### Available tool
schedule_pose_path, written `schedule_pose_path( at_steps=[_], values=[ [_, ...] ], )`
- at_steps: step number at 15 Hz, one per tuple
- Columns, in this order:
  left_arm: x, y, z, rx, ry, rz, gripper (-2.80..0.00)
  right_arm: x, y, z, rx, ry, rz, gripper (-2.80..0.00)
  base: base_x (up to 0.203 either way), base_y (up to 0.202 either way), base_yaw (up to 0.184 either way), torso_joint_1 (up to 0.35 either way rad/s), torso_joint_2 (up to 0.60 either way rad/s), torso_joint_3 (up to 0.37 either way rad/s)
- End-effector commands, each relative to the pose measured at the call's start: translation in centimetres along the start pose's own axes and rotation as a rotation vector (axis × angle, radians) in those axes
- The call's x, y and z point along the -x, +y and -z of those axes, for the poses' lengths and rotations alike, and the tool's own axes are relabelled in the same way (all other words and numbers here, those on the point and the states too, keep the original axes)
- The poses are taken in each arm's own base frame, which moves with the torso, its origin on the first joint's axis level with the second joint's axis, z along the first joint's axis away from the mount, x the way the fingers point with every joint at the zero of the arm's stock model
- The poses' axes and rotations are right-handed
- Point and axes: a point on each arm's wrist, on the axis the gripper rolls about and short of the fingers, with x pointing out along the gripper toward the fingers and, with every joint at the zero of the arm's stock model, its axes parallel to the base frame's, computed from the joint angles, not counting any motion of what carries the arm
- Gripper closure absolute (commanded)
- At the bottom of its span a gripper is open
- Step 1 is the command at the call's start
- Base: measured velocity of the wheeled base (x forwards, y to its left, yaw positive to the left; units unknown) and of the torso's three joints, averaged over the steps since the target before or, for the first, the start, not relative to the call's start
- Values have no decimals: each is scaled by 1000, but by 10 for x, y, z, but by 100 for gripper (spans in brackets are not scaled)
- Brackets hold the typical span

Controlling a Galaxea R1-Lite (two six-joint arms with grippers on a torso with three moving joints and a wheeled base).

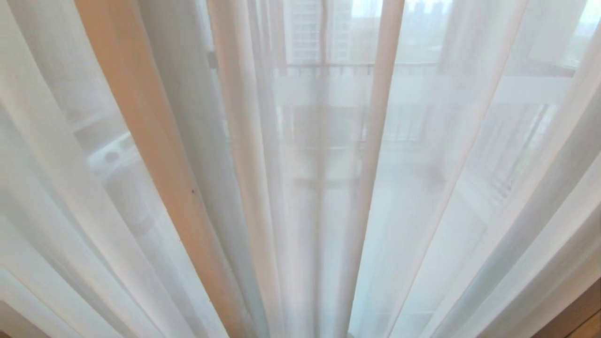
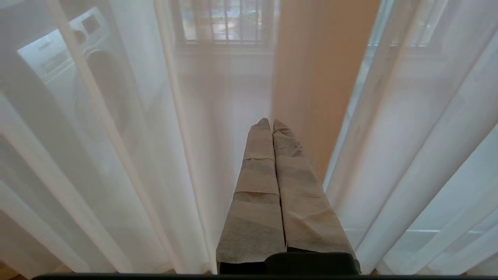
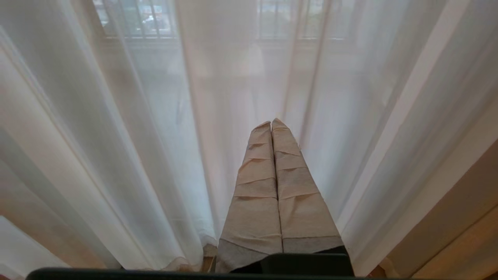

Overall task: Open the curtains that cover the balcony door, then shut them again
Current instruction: Close the outer curtains on both sides

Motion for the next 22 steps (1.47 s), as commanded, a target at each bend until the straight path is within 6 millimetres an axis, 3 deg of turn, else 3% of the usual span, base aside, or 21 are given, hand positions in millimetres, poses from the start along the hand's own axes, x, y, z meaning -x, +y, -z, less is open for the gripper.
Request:
schedule_pose_path(
  at_steps=[1, 22],
  values=[
    [0, 0, 0, 1, -1, -1, 0, 0, 0, 0, 0, 1, -1, 0, 0, 193, 1, 7, 6, 1],
    [0, 0, 0, 7, -3, -2, 0, 0, 0, 0, 1, 1, -1, 0, 0, 191, 1, 4, 3, 3]
  ],
)
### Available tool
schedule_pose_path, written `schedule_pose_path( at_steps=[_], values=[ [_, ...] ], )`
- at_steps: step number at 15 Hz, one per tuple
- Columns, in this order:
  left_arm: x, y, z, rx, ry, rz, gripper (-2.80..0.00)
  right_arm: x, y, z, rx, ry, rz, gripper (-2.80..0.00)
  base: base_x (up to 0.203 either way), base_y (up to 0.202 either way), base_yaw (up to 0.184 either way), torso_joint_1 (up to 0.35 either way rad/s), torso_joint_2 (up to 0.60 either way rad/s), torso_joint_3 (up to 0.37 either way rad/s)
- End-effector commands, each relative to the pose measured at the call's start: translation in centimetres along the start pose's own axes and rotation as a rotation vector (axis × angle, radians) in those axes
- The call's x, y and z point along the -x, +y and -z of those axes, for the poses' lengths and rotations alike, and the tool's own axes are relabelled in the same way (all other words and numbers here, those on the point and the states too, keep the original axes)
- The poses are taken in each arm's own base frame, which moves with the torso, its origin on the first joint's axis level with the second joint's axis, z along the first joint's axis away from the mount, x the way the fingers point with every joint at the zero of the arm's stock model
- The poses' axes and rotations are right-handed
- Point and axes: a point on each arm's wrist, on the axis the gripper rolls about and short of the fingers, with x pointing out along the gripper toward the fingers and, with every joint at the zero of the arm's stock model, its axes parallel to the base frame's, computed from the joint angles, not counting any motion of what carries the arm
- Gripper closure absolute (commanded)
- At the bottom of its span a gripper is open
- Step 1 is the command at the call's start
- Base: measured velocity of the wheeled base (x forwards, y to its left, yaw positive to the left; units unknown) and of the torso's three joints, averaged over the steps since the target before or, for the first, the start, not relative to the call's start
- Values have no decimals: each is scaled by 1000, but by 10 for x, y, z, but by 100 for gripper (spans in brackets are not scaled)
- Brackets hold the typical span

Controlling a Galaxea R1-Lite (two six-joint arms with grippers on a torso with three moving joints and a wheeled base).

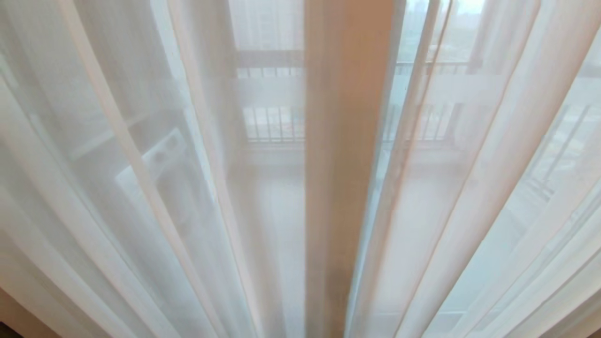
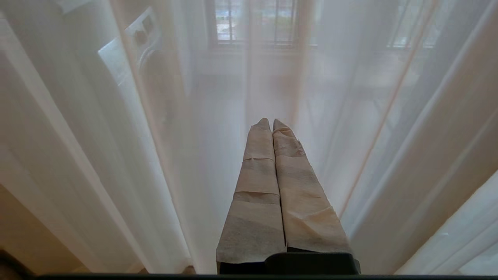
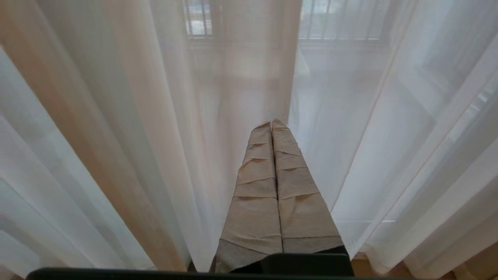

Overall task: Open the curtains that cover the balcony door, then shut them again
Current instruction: Close the outer curtains on both sides

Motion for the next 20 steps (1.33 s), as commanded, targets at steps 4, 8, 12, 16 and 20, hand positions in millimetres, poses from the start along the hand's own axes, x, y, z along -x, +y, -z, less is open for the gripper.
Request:
schedule_pose_path(
  at_steps=[4, 8, 12, 16, 20],
  values=[
    [0, 0, 0, 1, -1, -1, 0, 0, 0, 0, 1, 1, -1, 0, 0, 191, 2, 2, 1, 1],
    [0, 0, 0, 5, -1, 0, 0, 0, 0, 0, 1, 1, 1, 0, 0, 193, 3, 1, 4, 3],
    [0, 0, 0, 5, -1, 1, 0, 0, 0, 0, 1, 1, -1, 0, 0, 189, 2, 2, 2, -1],
    [0, 0, 0, 6, -1, 0, 0, 0, 0, 0, 1, 0, 0, 0, 0, 190, 1, 4, 4, 3],
    [0, 0, 0, 6, -1, 0, 0, 0, 0, 0, 0, 1, 0, 0, 0, 190, 1, 2, 3, 5]
  ],
)
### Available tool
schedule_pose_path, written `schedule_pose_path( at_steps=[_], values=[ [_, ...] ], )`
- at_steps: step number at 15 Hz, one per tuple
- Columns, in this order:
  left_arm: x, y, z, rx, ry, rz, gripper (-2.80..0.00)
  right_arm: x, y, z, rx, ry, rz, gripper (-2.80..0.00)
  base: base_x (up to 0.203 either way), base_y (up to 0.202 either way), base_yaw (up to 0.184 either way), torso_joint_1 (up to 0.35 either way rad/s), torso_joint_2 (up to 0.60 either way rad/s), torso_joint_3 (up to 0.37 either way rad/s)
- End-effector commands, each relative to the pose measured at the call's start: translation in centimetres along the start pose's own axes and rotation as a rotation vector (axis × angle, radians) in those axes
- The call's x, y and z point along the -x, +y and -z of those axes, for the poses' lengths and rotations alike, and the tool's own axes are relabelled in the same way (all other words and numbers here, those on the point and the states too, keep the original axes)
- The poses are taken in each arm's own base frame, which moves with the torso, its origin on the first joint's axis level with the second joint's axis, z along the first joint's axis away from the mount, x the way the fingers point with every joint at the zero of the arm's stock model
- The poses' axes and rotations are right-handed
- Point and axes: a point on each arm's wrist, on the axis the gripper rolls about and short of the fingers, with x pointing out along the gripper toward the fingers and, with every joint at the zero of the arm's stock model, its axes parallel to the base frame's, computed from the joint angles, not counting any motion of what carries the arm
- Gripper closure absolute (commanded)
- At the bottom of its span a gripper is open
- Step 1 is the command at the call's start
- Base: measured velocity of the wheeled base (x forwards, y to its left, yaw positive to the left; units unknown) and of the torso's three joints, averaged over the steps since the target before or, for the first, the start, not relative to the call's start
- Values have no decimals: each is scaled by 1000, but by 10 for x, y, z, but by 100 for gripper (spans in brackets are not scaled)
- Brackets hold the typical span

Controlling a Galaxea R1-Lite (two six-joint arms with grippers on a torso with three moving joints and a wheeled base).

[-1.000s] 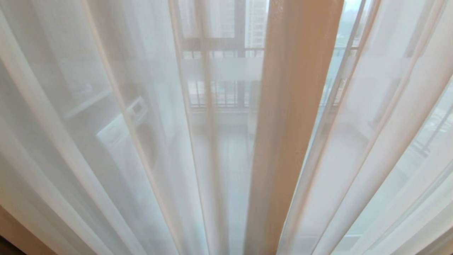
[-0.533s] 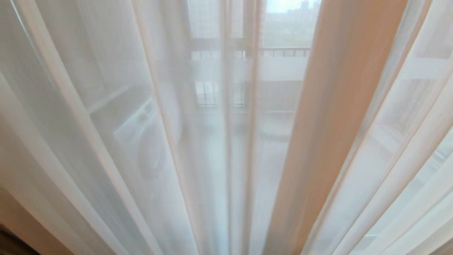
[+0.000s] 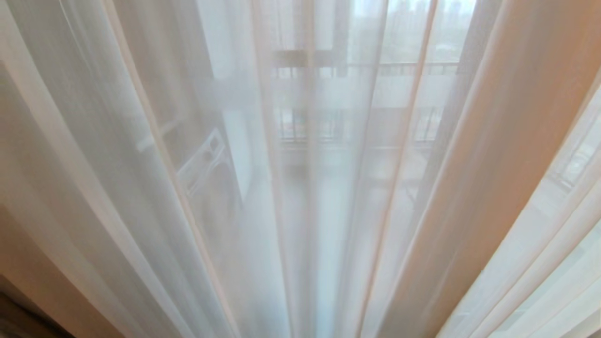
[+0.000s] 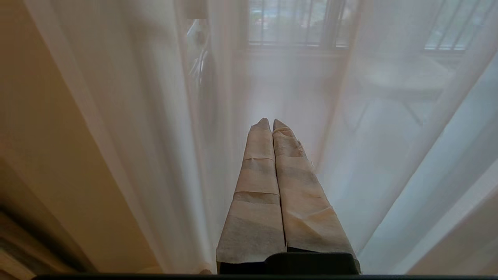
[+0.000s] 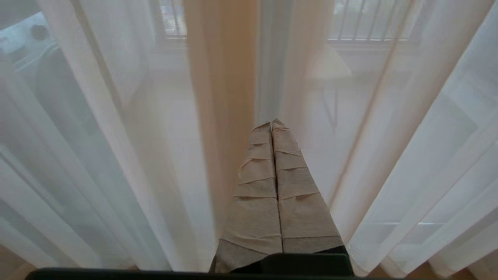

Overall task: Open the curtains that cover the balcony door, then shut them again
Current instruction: Close the outer curtains on both sides

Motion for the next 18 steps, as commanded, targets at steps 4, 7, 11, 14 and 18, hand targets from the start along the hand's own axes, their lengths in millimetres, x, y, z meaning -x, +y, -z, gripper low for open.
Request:
schedule_pose_path(
  at_steps=[4, 7, 11, 14, 18],
  values=[
    [0, 0, 0, -1, 0, 0, 0, 0, 0, 0, 1, 2, 1, 0, 0, 192, 1, 1, 3, 0],
    [0, 0, 0, 0, 0, -1, 0, 0, 0, 0, 0, 2, -1, 0, 0, 191, 1, 2, 3, 3],
    [0, 0, 0, 1, 0, -1, 0, 0, 0, 0, 1, 2, -1, 0, 0, 191, 0, 2, 4, 1],
    [0, 0, 0, 1, 0, -1, 0, 0, 0, 0, 1, 2, -1, 0, 0, 190, -1, 3, 2, 5],
    [0, 0, 0, 1, 0, 0, 0, 0, 0, 0, 1, 2, 0, 0, 0, 188, 2, 3, 3, 2]
  ],
)
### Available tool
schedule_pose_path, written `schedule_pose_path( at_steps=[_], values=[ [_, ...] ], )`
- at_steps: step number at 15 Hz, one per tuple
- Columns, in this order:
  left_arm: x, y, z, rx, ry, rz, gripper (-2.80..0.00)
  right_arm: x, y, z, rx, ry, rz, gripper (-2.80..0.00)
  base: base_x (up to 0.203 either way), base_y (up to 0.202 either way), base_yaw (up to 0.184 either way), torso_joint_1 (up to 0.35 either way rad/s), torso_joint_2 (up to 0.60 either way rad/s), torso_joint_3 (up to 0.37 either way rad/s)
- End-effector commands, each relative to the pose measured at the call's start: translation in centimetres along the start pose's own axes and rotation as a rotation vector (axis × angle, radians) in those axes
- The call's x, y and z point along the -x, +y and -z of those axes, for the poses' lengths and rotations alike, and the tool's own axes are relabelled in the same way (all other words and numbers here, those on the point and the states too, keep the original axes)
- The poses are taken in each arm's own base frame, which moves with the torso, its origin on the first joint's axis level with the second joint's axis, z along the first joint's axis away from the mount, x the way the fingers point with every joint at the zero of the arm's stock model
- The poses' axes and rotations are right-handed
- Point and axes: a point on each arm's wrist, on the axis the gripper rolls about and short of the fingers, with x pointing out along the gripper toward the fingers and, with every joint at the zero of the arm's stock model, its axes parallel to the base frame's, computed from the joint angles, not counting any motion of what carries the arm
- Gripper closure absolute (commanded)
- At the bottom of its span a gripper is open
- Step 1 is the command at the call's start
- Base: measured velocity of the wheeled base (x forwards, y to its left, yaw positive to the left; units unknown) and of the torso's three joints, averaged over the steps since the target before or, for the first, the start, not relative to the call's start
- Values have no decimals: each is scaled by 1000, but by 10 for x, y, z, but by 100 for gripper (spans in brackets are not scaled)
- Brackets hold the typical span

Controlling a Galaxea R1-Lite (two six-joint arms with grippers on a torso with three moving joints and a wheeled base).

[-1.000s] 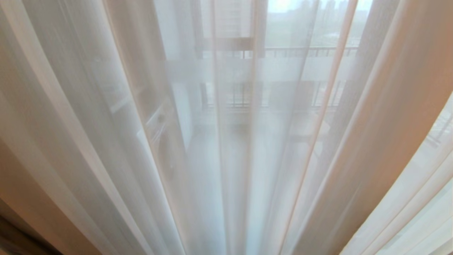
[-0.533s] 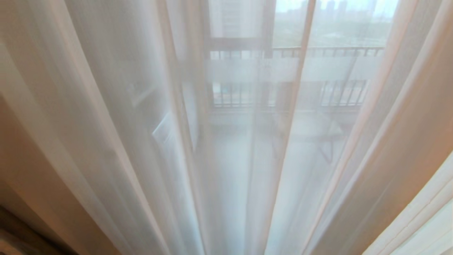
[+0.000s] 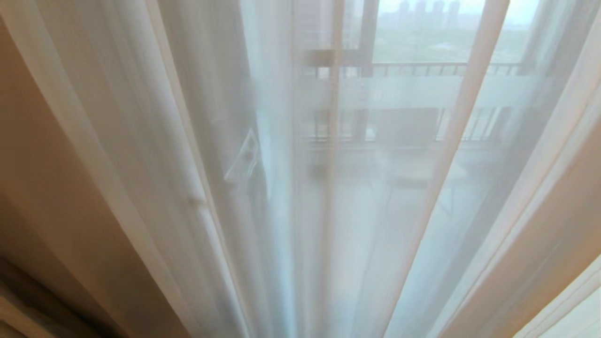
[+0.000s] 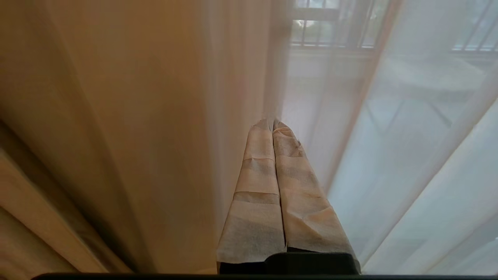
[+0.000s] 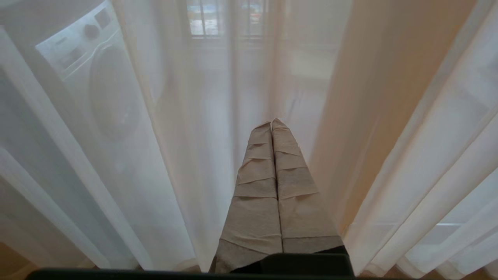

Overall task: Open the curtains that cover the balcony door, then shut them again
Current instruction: Close the outer curtains on both sides

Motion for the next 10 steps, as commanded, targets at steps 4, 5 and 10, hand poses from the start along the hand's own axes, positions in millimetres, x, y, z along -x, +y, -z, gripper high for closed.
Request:
schedule_pose_path(
  at_steps=[4, 5, 10],
  values=[
    [0, 0, 0, 1, -2, 0, 0, 0, 0, 0, 1, 2, -1, 0, 0, 46, 0, 2, 2, 1],
    [0, 0, 0, 0, -2, 0, 0, 0, 0, 0, 1, 2, -1, 0, 0, 0, 0, 0, 0, 0],
    [0, 0, 0, -1, -2, -1, 0, 0, 0, 0, 1, 3, 0, 0, 0, 0, 0, 0, 0, 0]
  ],
)
